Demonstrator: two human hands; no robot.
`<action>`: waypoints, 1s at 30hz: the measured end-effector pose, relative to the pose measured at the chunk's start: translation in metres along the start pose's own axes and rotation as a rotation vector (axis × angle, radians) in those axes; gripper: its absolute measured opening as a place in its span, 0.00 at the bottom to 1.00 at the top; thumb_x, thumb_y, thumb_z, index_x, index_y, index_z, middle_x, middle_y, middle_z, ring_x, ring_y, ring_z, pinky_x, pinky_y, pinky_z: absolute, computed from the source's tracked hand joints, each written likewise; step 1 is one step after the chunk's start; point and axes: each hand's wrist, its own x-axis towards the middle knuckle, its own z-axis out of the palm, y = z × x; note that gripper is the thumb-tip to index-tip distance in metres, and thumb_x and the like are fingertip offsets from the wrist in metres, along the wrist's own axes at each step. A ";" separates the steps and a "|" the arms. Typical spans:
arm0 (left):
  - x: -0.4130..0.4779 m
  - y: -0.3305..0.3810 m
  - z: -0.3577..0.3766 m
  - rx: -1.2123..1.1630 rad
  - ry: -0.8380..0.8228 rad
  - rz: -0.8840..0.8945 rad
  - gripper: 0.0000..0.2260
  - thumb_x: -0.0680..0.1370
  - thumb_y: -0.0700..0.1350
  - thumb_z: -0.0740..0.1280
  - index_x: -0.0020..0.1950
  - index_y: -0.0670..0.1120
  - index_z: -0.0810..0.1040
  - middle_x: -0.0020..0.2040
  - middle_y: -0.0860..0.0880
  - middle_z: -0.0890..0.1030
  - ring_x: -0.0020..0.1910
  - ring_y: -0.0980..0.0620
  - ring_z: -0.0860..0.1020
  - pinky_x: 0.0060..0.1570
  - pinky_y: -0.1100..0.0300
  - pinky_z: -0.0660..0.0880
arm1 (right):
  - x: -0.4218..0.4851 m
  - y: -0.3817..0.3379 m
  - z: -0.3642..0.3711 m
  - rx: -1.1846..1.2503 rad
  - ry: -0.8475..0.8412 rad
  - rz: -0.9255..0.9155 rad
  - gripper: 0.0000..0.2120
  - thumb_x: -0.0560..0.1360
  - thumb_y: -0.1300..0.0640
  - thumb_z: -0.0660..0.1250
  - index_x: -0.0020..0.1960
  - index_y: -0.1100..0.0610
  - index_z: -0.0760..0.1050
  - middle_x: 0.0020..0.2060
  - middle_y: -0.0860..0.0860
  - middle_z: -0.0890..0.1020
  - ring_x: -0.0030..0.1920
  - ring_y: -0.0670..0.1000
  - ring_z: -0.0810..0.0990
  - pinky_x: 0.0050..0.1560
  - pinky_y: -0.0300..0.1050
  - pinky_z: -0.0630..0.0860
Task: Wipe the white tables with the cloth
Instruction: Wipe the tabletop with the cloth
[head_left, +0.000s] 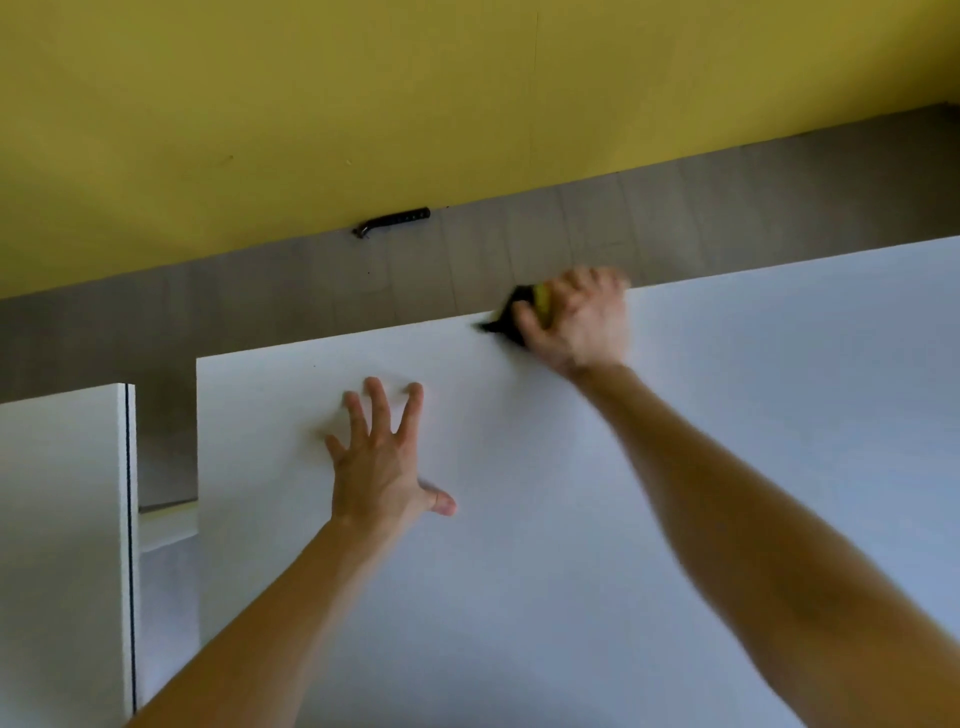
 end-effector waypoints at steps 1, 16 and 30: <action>-0.001 0.000 0.000 0.011 0.004 -0.009 0.70 0.64 0.77 0.78 0.86 0.55 0.32 0.87 0.40 0.34 0.86 0.31 0.39 0.80 0.30 0.61 | 0.004 -0.044 0.008 0.030 -0.047 -0.095 0.25 0.80 0.33 0.60 0.49 0.53 0.83 0.48 0.55 0.82 0.52 0.61 0.79 0.60 0.56 0.71; 0.000 -0.001 -0.002 -0.004 0.002 0.008 0.71 0.63 0.76 0.78 0.86 0.56 0.31 0.87 0.40 0.33 0.86 0.30 0.38 0.80 0.30 0.61 | -0.006 0.101 -0.027 -0.027 0.042 0.045 0.28 0.79 0.31 0.62 0.56 0.54 0.82 0.52 0.56 0.81 0.57 0.63 0.76 0.71 0.59 0.69; -0.002 -0.001 -0.003 0.048 0.035 0.031 0.70 0.63 0.79 0.76 0.85 0.54 0.31 0.87 0.37 0.37 0.86 0.29 0.42 0.78 0.29 0.65 | 0.002 -0.021 0.009 0.183 0.058 -0.236 0.19 0.81 0.38 0.65 0.57 0.51 0.83 0.51 0.52 0.83 0.53 0.61 0.80 0.60 0.55 0.73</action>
